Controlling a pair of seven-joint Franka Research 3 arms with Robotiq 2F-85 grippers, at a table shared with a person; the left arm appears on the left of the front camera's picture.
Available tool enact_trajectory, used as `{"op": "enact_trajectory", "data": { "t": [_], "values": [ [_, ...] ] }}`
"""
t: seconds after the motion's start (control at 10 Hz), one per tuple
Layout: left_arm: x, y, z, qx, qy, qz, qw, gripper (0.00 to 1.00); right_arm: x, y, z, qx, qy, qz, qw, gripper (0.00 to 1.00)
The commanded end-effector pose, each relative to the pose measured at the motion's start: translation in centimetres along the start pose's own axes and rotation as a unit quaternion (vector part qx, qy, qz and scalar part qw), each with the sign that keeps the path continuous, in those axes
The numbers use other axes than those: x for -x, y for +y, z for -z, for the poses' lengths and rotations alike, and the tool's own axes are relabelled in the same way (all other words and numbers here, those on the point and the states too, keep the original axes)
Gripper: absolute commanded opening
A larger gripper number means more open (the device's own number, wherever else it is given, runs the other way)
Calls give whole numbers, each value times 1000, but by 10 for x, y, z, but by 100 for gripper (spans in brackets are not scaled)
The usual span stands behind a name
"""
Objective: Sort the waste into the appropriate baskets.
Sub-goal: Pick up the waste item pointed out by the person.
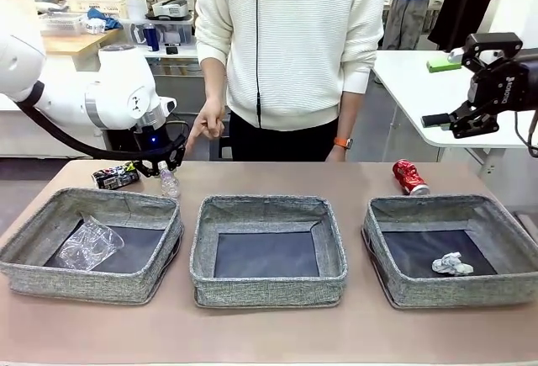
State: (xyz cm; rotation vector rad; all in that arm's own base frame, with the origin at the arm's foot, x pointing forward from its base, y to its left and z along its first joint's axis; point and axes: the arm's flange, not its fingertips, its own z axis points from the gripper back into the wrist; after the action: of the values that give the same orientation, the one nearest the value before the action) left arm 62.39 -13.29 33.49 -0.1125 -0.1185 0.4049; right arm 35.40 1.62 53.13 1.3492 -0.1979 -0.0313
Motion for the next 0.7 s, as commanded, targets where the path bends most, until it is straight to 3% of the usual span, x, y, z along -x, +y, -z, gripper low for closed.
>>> {"op": "enact_trajectory", "data": {
  "t": [0.0,0.1,0.3,0.4,0.5,0.6],
  "values": [
    [-1,11,-4,4,-12,-14,1000,0,0,3,-1,4,2,9,1000,100],
    [0,15,-25,15,-26,-13,999,0,0,3,-1,4,2,9,1000,100],
    [22,33,-115,82,-54,13,995,0,0,3,-1,4,2,9,1000,100],
    [49,45,-166,138,-27,58,988,0,0,3,-1,4,2,9,1000,100],
    [89,59,-203,146,50,144,977,0,0,3,-1,4,2,9,1000,100],
    [124,67,-215,115,59,190,973,0,0,3,-1,4,2,9,1000,100]
  ]
}}
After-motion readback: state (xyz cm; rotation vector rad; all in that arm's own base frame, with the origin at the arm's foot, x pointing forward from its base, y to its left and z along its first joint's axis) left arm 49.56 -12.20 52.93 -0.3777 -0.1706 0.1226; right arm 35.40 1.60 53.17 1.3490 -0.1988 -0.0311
